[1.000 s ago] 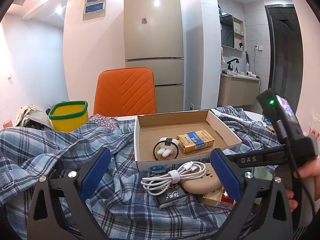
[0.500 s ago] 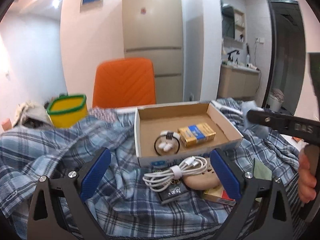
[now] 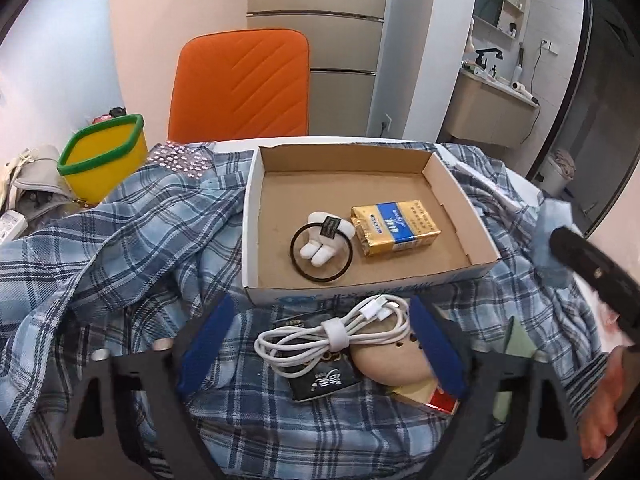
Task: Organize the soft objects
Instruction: 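Grasp the light-blue wipes packet with the right gripper and lift it, then grasp the white coiled cable with the left gripper while the right gripper holds the wipes packet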
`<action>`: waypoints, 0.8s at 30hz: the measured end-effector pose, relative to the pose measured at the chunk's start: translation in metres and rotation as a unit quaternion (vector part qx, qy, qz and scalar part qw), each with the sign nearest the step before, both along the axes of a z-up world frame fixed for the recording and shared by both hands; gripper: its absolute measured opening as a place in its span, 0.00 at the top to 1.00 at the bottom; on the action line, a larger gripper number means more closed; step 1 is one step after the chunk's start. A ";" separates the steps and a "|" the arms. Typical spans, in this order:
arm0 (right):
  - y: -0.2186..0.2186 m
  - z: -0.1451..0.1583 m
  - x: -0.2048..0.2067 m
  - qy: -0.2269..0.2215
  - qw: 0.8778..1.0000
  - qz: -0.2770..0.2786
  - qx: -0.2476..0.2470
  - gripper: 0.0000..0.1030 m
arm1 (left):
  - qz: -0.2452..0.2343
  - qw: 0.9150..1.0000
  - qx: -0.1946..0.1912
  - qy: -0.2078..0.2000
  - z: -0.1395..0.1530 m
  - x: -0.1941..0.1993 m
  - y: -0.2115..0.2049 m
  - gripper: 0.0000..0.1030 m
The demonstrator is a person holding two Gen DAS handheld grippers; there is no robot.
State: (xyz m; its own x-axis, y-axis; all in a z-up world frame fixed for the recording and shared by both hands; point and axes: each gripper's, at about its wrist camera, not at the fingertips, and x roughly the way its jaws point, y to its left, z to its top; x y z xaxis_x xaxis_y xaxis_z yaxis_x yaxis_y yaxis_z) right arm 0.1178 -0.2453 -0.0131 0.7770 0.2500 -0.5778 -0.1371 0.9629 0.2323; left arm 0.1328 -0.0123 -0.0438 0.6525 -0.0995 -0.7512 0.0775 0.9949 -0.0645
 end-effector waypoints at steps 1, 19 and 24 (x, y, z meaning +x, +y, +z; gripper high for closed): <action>0.000 0.000 0.000 0.000 1.000 -0.001 0.000 0.26 | -0.002 1.000 0.004 0.002 -0.002 -0.001 -0.001 0.38; 0.009 -0.002 -0.001 0.006 1.000 0.022 -0.007 0.26 | -0.139 0.977 0.156 0.043 -0.019 -0.010 -0.039 0.14; 0.006 -0.001 -0.002 0.006 1.000 0.022 0.000 0.25 | -0.126 0.979 0.158 0.026 -0.020 0.001 -0.042 0.27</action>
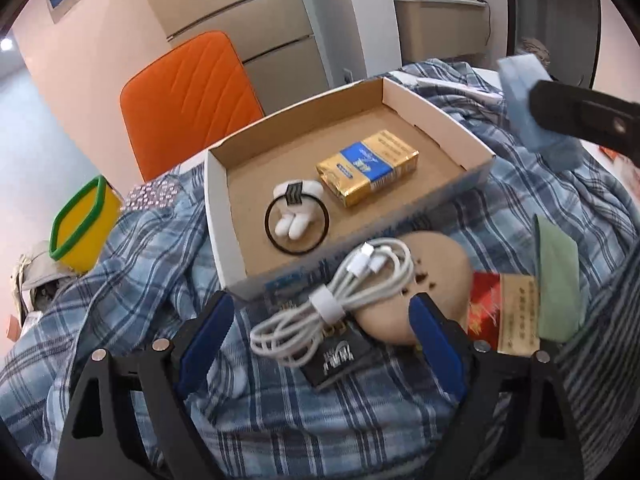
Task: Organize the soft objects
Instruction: 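Grasp the white coiled cable with the left gripper while the right gripper holds the wipes packet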
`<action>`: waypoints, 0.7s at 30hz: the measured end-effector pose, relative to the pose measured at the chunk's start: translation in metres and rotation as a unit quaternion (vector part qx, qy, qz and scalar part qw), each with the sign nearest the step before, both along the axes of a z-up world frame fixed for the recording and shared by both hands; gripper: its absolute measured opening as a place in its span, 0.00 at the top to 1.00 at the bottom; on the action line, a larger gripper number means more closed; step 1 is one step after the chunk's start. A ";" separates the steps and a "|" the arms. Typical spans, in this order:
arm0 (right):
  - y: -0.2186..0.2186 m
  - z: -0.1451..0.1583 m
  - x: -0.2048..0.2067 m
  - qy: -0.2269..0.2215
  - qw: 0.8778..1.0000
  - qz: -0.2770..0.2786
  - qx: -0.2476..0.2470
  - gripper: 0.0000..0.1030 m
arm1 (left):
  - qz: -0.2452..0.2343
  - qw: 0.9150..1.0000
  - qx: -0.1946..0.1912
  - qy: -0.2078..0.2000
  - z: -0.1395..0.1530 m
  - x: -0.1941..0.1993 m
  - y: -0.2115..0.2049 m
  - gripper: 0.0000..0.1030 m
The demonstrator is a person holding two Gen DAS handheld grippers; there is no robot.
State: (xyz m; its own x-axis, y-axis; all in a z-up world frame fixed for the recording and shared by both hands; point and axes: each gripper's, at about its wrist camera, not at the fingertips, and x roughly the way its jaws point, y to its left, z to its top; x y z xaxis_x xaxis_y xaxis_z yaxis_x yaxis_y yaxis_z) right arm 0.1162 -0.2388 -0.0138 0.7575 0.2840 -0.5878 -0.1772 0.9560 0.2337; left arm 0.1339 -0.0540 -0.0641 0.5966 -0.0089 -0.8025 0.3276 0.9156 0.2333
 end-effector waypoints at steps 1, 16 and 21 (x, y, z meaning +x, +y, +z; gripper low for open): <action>-0.001 0.000 0.000 0.001 1.000 -0.001 0.002 0.25 | 0.001 1.000 0.003 0.005 -0.001 0.003 0.000 0.37; 0.001 -0.001 0.001 0.005 1.000 0.003 0.002 0.25 | 0.027 0.998 -0.050 0.031 -0.003 -0.006 0.014 0.83; -0.002 0.000 0.001 0.003 1.000 0.002 0.005 0.25 | 0.040 0.996 -0.082 -0.017 0.033 -0.024 0.021 0.83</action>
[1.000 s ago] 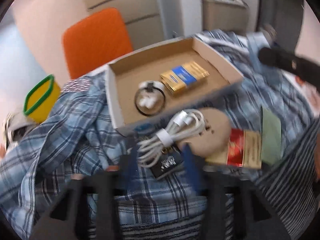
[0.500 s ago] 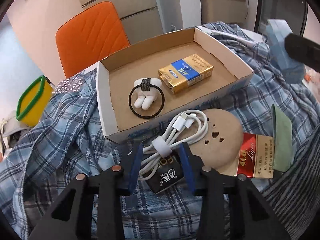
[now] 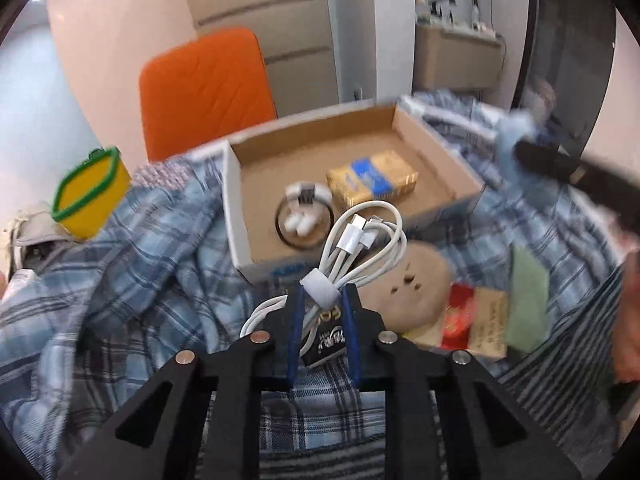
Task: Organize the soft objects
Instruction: 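Grasp the white coiled cable with the left gripper while the right gripper holds the wipes packet, then lower the cable and wipes packet into the box and open both grippers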
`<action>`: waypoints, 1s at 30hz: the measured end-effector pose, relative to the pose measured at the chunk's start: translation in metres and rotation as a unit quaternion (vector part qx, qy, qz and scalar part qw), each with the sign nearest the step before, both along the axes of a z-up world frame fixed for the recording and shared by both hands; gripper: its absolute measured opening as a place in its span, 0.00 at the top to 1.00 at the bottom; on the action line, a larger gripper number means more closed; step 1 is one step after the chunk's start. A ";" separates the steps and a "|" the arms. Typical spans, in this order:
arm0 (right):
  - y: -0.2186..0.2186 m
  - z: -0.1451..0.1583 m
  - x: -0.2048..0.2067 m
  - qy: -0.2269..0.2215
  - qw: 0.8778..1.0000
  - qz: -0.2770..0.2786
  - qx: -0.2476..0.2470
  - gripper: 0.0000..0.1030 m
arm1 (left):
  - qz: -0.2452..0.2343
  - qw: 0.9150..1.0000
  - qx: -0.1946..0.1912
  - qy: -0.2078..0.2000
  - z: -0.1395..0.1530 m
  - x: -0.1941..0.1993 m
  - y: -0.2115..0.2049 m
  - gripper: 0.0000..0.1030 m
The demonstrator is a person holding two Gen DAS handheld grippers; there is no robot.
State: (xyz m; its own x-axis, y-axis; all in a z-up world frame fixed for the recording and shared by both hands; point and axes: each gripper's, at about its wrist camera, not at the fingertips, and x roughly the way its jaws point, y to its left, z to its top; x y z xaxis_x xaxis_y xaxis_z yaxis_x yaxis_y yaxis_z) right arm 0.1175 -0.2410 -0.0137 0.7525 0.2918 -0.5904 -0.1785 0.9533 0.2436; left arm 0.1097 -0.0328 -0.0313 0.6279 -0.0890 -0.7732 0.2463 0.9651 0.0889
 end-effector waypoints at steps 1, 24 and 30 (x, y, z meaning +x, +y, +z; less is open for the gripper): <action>0.000 0.001 -0.001 -0.002 1.000 -0.001 0.000 0.25 | 0.003 1.000 -0.006 -0.014 0.008 -0.003 0.001 0.83; 0.025 0.017 -0.025 -0.116 0.990 0.001 -0.081 0.25 | -0.013 0.936 -0.110 -0.334 0.034 -0.018 0.021 0.82; 0.034 0.029 -0.011 -0.126 0.989 -0.001 -0.078 0.25 | 0.008 0.944 -0.119 -0.309 0.014 -0.005 0.029 0.82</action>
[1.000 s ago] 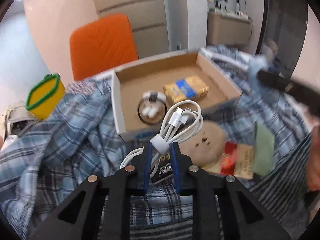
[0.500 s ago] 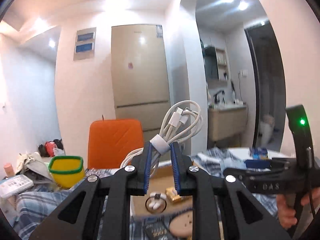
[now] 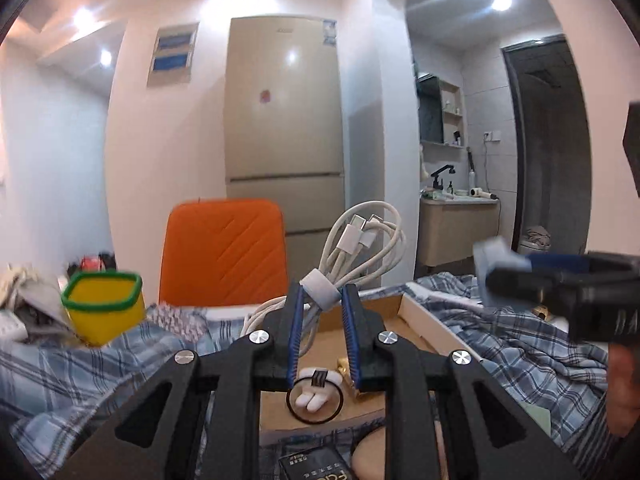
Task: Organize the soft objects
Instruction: 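Lower the cable and wipes packet into the box and open both grippers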
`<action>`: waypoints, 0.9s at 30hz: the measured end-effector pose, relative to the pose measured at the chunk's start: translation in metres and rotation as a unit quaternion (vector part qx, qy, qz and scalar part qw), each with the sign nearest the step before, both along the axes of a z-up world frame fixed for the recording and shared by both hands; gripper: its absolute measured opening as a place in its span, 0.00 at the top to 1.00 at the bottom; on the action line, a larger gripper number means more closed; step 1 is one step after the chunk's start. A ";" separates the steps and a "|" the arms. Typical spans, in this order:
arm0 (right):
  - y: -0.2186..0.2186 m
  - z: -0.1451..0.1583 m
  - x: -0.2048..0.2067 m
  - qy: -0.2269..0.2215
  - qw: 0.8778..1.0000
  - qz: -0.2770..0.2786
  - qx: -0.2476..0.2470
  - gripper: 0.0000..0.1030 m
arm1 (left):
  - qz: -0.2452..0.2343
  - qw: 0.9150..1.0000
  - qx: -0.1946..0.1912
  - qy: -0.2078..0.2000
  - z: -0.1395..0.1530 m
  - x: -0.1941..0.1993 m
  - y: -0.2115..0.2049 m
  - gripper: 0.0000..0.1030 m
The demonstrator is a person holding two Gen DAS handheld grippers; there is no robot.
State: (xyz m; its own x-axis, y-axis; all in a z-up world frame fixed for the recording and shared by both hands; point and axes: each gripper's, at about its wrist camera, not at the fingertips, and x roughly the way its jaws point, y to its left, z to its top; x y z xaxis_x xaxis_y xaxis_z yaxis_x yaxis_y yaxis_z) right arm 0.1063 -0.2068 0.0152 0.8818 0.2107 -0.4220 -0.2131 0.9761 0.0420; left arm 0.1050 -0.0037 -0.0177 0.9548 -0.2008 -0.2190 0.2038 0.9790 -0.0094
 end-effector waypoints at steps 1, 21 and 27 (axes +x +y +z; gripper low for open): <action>0.002 0.002 0.005 -0.003 1.000 -0.002 0.002 0.25 | 0.000 1.000 -0.008 0.003 0.000 0.000 0.003 0.82; 0.034 -0.051 0.056 -0.006 0.999 0.018 -0.040 0.25 | -0.001 1.000 0.001 0.029 -0.010 0.006 -0.002 0.82; 0.030 -0.054 0.055 -0.006 0.999 0.015 -0.037 0.15 | 0.000 1.000 -0.004 0.028 -0.009 0.007 0.001 0.56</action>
State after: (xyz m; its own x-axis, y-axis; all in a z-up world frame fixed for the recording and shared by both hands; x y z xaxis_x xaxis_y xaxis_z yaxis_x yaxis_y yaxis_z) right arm 0.1616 -0.1766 -0.0390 0.8806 0.2055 -0.4270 -0.2418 0.9698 -0.0320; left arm 0.1115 -0.0024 -0.0263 0.9414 -0.2020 -0.2703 0.2018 0.9790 -0.0288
